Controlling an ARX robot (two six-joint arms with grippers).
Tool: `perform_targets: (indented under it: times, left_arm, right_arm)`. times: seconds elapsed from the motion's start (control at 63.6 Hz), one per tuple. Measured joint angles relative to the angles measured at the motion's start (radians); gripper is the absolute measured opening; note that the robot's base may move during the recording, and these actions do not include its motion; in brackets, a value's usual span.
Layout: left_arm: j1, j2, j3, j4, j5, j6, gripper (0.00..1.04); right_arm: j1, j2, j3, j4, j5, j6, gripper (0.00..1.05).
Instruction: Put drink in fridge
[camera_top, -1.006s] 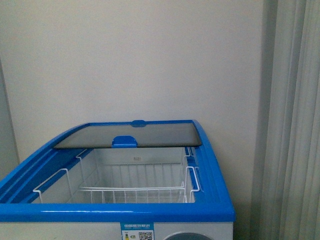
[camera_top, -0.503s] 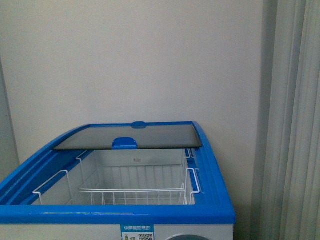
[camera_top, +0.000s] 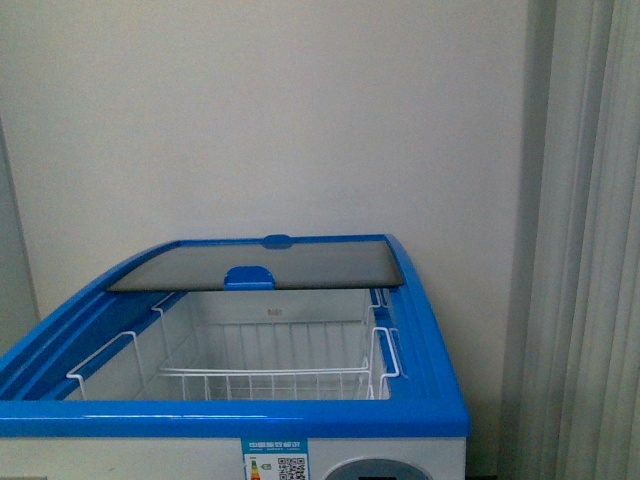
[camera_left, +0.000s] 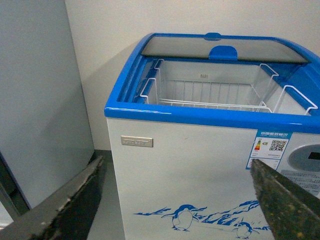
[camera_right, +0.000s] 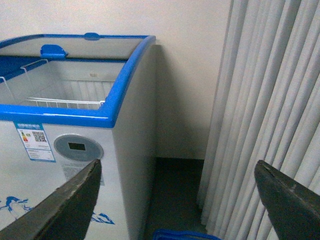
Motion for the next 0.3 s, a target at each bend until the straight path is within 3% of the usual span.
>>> perform_targets:
  times: [0.031,0.299]
  left_arm:
    - [0.0,0.0,0.0,0.0,0.0,0.0,0.98]
    - [0.0,0.0,0.0,0.0,0.0,0.0,0.97]
  right_arm:
    - [0.0,0.0,0.0,0.0,0.0,0.002,0.98]
    - [0.0,0.0,0.0,0.0,0.0,0.002,0.97]
